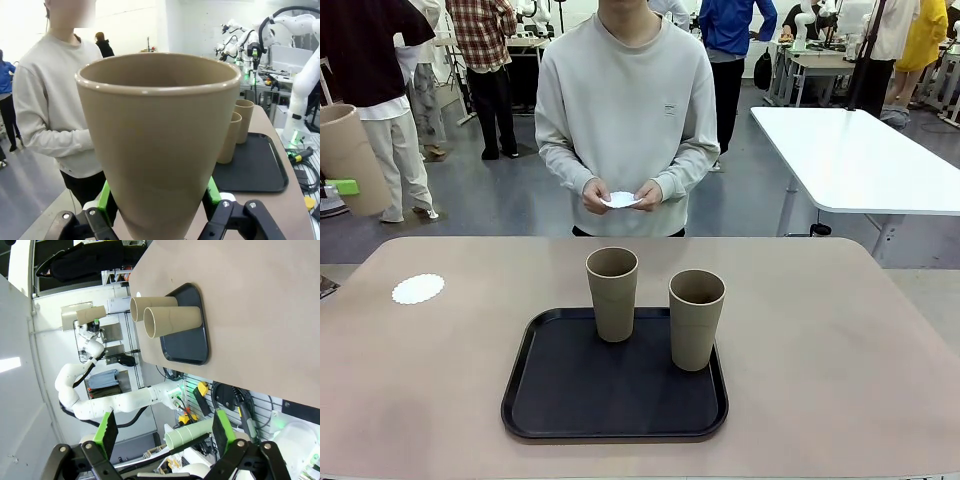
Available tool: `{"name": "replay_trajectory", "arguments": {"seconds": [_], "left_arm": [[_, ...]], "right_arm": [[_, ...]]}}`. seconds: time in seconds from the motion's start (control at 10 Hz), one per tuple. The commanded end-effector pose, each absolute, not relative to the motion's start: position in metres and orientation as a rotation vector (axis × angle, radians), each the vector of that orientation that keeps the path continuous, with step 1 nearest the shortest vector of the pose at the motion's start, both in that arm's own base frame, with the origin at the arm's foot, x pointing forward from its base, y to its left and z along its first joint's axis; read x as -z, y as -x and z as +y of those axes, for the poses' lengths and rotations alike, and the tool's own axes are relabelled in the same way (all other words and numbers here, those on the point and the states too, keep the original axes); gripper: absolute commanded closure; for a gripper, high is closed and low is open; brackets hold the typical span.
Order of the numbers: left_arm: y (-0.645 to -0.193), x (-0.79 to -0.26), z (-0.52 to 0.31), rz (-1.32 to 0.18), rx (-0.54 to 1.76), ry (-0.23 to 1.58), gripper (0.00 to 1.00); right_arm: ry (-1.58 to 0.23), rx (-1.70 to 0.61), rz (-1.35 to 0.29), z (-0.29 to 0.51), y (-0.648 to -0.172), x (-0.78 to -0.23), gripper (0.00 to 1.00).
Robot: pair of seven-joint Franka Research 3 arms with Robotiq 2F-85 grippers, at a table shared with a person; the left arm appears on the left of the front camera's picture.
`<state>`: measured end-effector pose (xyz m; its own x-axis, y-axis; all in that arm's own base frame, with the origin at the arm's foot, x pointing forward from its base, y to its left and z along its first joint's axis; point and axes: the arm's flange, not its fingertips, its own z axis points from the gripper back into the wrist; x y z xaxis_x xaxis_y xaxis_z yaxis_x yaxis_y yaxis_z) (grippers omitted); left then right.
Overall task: Place coasters on the table and set cups on them.
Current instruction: Pick up one Reusable plastic cup and place it on a coaster set by the human.
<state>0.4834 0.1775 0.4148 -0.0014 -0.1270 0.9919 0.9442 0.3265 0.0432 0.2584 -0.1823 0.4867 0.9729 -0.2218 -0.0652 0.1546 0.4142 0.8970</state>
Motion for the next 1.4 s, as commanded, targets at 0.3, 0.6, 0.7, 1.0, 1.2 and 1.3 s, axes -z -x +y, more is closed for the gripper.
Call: {"name": "replay_trajectory", "arguments": {"seconds": [0.3, 0.6, 0.7, 1.0, 1.2, 1.3], "left_arm": [[-0.523, -0.341, 0.209, -1.226, 1.022, 0.855, 0.17], [-0.536, -0.306, 0.195, -1.197, 1.032, 0.849, 0.17], [-0.541, -0.297, 0.190, -1.175, 1.048, 0.832, 0.17], [-0.547, -0.274, 0.186, -1.171, 1.050, 0.842, 0.17], [-0.552, -0.261, 0.186, -1.183, 1.067, 0.857, 0.17], [-0.551, -0.258, 0.185, -1.187, 1.078, 0.870, 0.17]], "right_arm": [[-1.134, 0.224, -0.085, -0.183, -0.260, -0.487, 0.00], [-1.134, 0.224, -0.085, -0.183, -0.260, -0.487, 0.00], [-1.134, 0.224, -0.085, -0.183, -0.260, -0.487, 0.00], [-1.134, 0.224, -0.085, -0.183, -0.260, -0.487, 0.00], [-1.134, 0.224, -0.085, -0.183, -0.260, -0.487, 0.00], [-1.134, 0.224, -0.085, -0.183, -0.260, -0.487, 0.00]]}}
